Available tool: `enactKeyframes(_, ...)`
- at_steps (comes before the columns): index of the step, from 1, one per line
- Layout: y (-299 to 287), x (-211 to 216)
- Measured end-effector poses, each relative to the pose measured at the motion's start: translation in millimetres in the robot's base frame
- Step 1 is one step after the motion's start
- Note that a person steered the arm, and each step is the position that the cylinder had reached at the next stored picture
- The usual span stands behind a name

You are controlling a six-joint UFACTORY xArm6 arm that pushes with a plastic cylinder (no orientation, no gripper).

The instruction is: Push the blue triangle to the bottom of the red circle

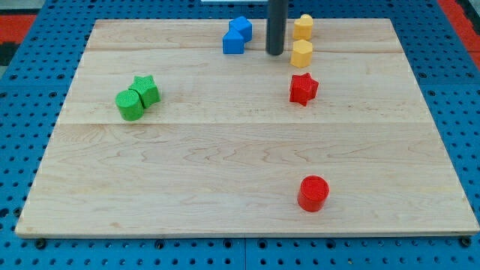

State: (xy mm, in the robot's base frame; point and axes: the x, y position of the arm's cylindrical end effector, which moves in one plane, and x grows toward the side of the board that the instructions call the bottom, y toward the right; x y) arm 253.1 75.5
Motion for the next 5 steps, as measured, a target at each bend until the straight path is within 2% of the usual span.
enactKeyframes(1,11,-39)
enactKeyframes(2,-68,-52)
enactKeyframes(3,-92,-37)
enactKeyframes(4,-102,8)
enactKeyframes(5,-135,21)
